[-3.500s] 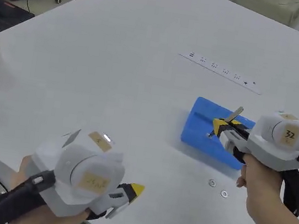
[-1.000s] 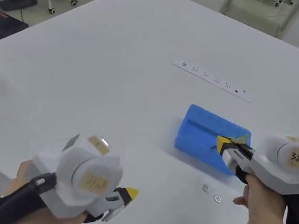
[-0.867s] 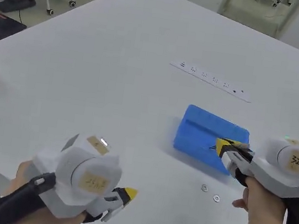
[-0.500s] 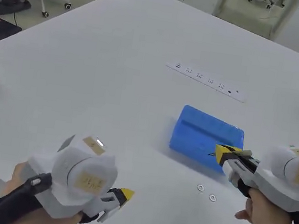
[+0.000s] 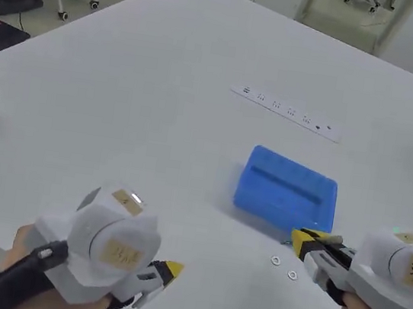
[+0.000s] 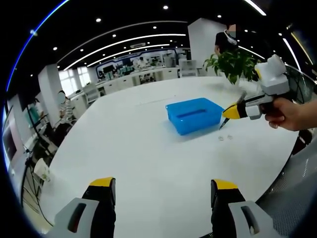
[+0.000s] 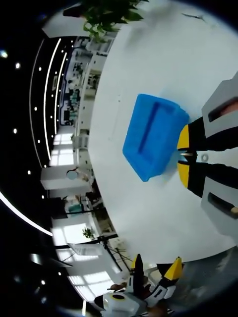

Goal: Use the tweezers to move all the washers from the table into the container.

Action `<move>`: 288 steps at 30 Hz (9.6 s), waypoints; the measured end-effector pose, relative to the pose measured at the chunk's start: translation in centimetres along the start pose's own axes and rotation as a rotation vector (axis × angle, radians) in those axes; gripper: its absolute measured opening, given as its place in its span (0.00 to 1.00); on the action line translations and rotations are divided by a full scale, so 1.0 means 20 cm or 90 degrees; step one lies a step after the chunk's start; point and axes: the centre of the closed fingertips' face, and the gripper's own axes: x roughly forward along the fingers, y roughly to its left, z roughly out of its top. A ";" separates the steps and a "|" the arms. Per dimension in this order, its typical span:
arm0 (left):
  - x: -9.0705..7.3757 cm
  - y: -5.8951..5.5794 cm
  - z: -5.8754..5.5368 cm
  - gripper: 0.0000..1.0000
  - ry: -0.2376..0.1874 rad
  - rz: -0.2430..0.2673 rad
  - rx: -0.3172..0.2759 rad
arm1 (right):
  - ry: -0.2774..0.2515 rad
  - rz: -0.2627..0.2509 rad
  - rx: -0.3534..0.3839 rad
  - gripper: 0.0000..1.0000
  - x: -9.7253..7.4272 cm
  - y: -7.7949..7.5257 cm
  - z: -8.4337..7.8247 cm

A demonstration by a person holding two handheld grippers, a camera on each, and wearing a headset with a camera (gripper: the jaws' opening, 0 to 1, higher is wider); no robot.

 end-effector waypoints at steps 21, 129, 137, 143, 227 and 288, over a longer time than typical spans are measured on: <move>0.00 0.00 -0.01 0.80 0.004 0.001 -0.004 | 0.064 0.000 -0.032 0.04 0.04 -0.01 -0.12; 0.02 -0.08 -0.04 0.79 0.035 -0.050 0.008 | 0.114 -0.033 -0.008 0.03 0.36 -0.25 0.09; 0.02 -0.08 -0.04 0.80 0.031 -0.047 0.010 | 0.122 -0.036 -0.006 0.03 0.36 -0.25 0.09; 0.02 -0.08 -0.04 0.79 0.031 -0.047 0.010 | 0.097 -0.045 -0.019 0.03 0.32 -0.26 0.17; 0.01 -0.08 -0.04 0.78 0.034 -0.048 0.020 | 0.116 0.028 0.004 0.04 -0.03 -0.13 -0.19; -0.01 -0.04 0.02 0.78 -0.010 -0.034 -0.015 | 0.084 0.039 -0.084 0.02 -0.10 -0.14 0.21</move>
